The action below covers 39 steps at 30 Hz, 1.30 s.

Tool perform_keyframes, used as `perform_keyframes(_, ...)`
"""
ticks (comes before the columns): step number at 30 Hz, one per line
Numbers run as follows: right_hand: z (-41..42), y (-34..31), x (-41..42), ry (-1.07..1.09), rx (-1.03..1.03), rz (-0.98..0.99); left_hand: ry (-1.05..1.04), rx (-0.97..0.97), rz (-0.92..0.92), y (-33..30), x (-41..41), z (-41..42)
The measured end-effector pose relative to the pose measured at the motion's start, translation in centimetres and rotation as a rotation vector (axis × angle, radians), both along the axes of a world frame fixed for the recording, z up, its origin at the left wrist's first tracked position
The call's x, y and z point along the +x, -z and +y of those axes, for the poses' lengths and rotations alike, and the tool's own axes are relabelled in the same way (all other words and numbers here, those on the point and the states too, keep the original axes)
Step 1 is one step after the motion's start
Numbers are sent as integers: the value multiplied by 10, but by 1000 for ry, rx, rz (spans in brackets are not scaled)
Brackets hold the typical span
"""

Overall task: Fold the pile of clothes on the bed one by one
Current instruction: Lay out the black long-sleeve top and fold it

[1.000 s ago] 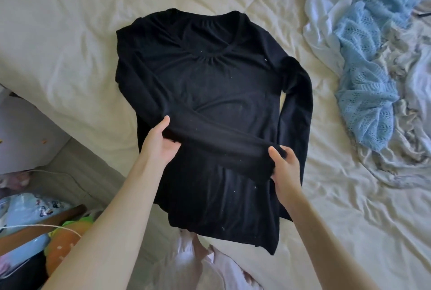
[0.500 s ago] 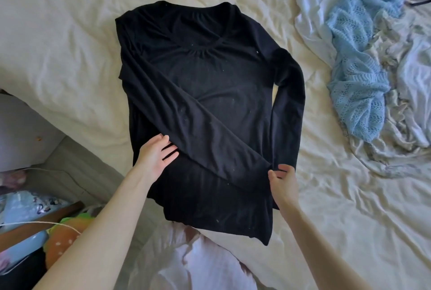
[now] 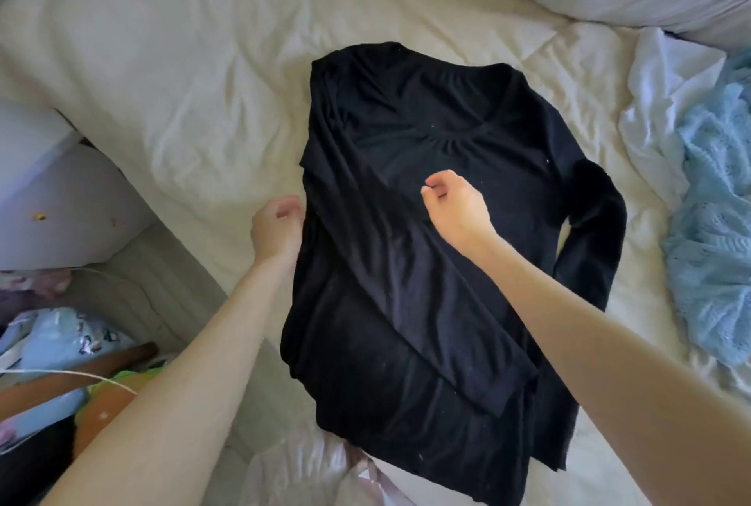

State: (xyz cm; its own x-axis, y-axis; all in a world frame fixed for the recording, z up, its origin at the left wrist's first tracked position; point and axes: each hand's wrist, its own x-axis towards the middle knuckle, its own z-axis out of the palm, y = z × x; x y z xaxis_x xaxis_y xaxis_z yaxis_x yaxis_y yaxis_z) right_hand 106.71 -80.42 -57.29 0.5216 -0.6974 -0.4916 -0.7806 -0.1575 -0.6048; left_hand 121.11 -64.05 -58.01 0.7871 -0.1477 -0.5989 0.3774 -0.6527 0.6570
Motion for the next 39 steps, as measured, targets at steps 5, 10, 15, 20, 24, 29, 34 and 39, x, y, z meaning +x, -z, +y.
perform_keyframes(5,-28,5,108,-80,20,-58,-30,-255,151,1,25,-23)
perform_keyframes(10,-26,16,180,-169,59,52,-36,-301,316,9,42,-27)
perform_keyframes(15,-32,23,182,11,225,127,-61,-305,305,13,42,-17)
perform_keyframes(20,-51,15,136,335,311,-29,-104,-297,306,16,40,-11)
perform_keyframes(24,-58,19,106,497,388,-63,-15,-264,288,16,36,-14)
perform_keyframes(29,-67,21,137,377,405,-71,340,-249,177,4,32,-22)
perform_keyframes(34,-76,19,188,119,169,70,224,-69,119,-11,37,-43)
perform_keyframes(39,-87,14,202,260,408,-9,-196,-297,603,-16,36,-67)
